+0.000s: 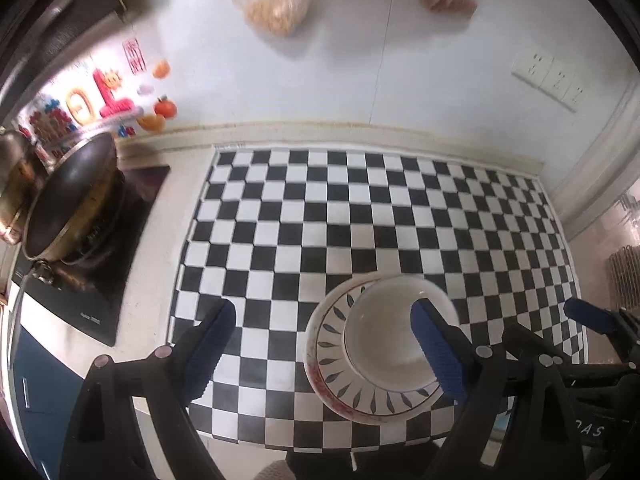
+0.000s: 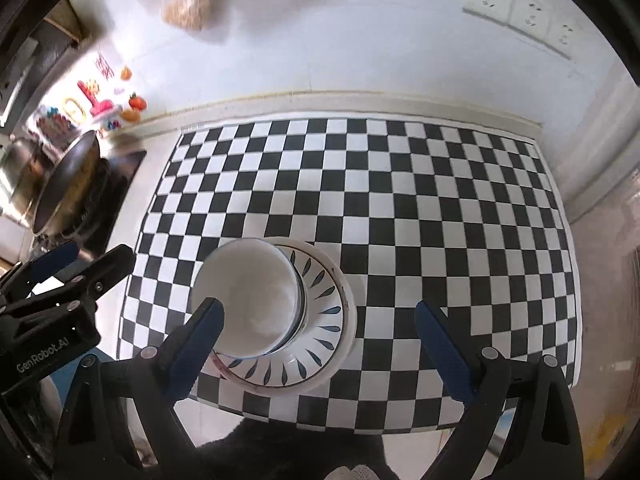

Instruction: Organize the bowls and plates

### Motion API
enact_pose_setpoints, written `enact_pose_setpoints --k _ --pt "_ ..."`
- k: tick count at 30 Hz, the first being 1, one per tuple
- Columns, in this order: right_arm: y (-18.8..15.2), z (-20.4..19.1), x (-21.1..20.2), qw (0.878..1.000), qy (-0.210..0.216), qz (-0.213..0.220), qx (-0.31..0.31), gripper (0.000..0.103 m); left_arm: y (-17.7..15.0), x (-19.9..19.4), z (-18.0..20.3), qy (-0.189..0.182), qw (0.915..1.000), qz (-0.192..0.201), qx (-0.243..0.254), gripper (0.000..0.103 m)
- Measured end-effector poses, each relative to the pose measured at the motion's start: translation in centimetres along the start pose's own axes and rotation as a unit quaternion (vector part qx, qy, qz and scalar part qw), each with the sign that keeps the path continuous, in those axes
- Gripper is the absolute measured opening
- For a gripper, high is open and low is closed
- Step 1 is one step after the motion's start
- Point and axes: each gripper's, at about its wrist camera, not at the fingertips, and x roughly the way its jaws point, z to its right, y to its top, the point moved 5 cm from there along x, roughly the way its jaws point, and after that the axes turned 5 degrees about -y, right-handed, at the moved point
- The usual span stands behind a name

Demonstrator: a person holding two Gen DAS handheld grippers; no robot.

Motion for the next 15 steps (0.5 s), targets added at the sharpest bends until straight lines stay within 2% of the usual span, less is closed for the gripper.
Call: enact_pose_setpoints --k 4,7,10,15 --pt "-0.7 0.6 -3.0 0.999 -0.008 0.034 0.004 0.098 -0.1 -2.8 0.5 0.005 0.9995 0.031 0.006 0.09" --pt "-1.2 1.2 -5.4 0.998 -0.009 0.061 0.009 0.098 -0.2 -4.6 0.7 0.01 0.9986 0.052 0.003 0.101" --pt "-1.8 1.5 -7.7 0.996 -0.015 0.089 0.009 0.103 -0.7 -6.9 1.0 0.016 0.9967 0.079 -0.005 0.101" --pt "-3.7 1.6 -12.6 0.99 -0.015 0.141 0.003 0.103 -2.2 -10.3 1.6 0.017 0.9944 0.104 -0.011 0.101"
